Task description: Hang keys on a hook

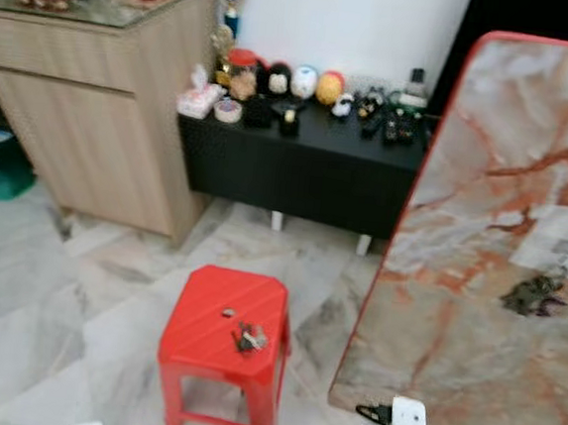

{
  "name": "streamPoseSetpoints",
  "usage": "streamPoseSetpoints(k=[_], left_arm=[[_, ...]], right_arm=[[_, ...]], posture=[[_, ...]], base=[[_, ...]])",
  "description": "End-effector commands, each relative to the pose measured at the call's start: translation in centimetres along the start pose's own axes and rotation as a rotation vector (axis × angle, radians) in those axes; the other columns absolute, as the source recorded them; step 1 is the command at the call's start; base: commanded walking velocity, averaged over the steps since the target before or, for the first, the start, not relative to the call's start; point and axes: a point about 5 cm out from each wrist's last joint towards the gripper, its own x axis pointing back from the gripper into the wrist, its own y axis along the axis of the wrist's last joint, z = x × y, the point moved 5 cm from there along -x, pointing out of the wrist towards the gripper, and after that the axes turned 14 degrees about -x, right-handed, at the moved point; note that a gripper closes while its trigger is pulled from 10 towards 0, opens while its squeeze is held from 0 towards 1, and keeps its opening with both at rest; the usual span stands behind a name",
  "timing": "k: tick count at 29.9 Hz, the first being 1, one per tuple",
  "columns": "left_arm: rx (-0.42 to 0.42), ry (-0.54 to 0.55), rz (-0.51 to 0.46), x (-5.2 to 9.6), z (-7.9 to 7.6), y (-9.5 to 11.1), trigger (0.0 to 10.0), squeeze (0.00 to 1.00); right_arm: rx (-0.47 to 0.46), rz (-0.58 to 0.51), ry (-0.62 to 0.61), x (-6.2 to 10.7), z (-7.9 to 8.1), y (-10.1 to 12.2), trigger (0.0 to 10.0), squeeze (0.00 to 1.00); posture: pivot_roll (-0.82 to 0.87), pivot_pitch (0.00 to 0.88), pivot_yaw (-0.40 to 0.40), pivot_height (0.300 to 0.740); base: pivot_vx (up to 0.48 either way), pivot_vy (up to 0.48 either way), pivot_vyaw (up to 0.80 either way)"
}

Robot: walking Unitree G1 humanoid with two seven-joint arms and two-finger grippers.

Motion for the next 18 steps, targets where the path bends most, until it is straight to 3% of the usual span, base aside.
streamPoseSetpoints(k=[1,18], left_arm=[[0.018,0.001,0.011,-0.03,0.02,-0.11,10.0,0.0],[0.02,-0.001,0.006,-0.08,-0.02,0.08,10.0,0.0]], right_arm=[[-0.011,-0.002,0.001,-0.01,0.04,0.04,10.0,0.0],[-0.019,0.027,-0.02,0.05,-0.25,-0.64,10.0,0.0]], posture=[[0.04,0.0,-0.024,0.74],[0.04,0.0,-0.025,0.74]], base=[[0.0,0.274,0.0],[0.0,0.286,0.0]])
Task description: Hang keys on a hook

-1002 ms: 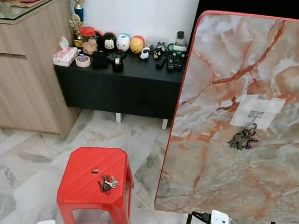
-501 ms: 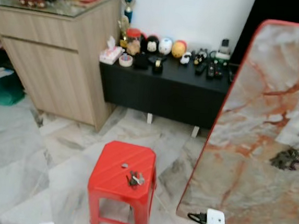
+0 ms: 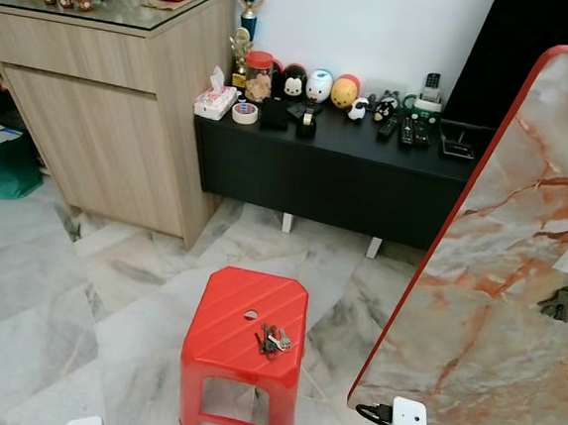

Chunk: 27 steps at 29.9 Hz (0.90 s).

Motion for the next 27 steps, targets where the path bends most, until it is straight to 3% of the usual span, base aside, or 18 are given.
streamPoseSetpoints(k=[1,27], left_arm=[[-0.002,-0.01,0.022,0.11,-0.18,-0.58,10.0,0.0],[-0.007,-0.017,0.024,0.11,-0.38,-0.64,10.0,0.0]], right_arm=[[-0.006,0.017,-0.011,0.05,-0.23,-0.44,10.0,0.0],[-0.019,0.02,-0.031,0.15,-1.11,-0.59,10.0,0.0]], posture=[[0.04,0.0,-0.025,0.74],[0.04,0.0,-0.029,0.74]], base=[[0.0,0.315,0.0],[0.0,0.355,0.0]])
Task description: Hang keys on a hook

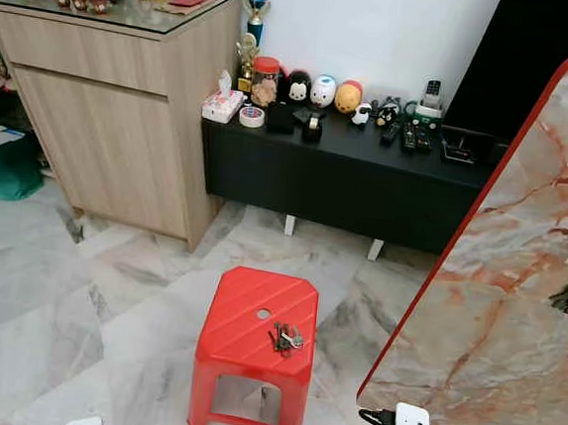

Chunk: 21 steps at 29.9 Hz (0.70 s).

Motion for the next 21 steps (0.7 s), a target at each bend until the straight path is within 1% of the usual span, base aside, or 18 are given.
streamPoseSetpoints(k=[1,21], left_arm=[[-0.009,-0.017,0.023,0.1,-0.35,-0.58,10.0,0.0],[-0.012,-0.02,0.021,0.1,-0.36,-0.56,10.0,0.0]], right_arm=[[-0.005,0.006,-0.01,0.04,-0.38,-0.14,10.0,0.0],[0.001,0.004,-0.002,-0.03,0.16,-0.04,10.0,0.0]], posture=[[0.04,0.0,-0.03,0.74],[0.05,0.0,-0.027,0.74]], base=[[0.0,0.48,0.0],[0.0,0.48,0.0]])
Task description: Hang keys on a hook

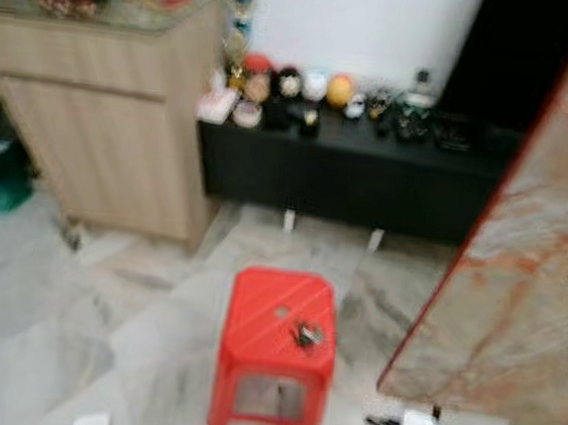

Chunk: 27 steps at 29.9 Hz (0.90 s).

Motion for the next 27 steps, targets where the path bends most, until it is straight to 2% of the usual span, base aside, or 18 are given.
streamPoseSetpoints(k=[1,8,27], left_arm=[[0.004,-0.025,0.006,-0.07,-0.99,-0.03,10.0,0.0],[0.006,-0.019,0.002,-0.11,-0.9,0.11,10.0,0.0],[0.013,-0.029,-0.009,-0.14,-1.09,0.34,10.0,0.0]], right_arm=[[0.004,-0.012,-0.038,0.09,-1.54,0.49,10.0,0.0],[-0.012,-0.017,-0.048,0.09,-1.72,0.62,10.0,0.0],[-0.022,-0.022,-0.059,0.07,-1.99,0.98,10.0,0.0]], posture=[[0.05,0.0,-0.027,0.74],[0.05,0.0,-0.026,0.74],[0.05,0.0,-0.031,0.74]], base=[[0.0,0.48,0.0],[0.0,0.425,0.0],[0.0,0.0,0.0]])
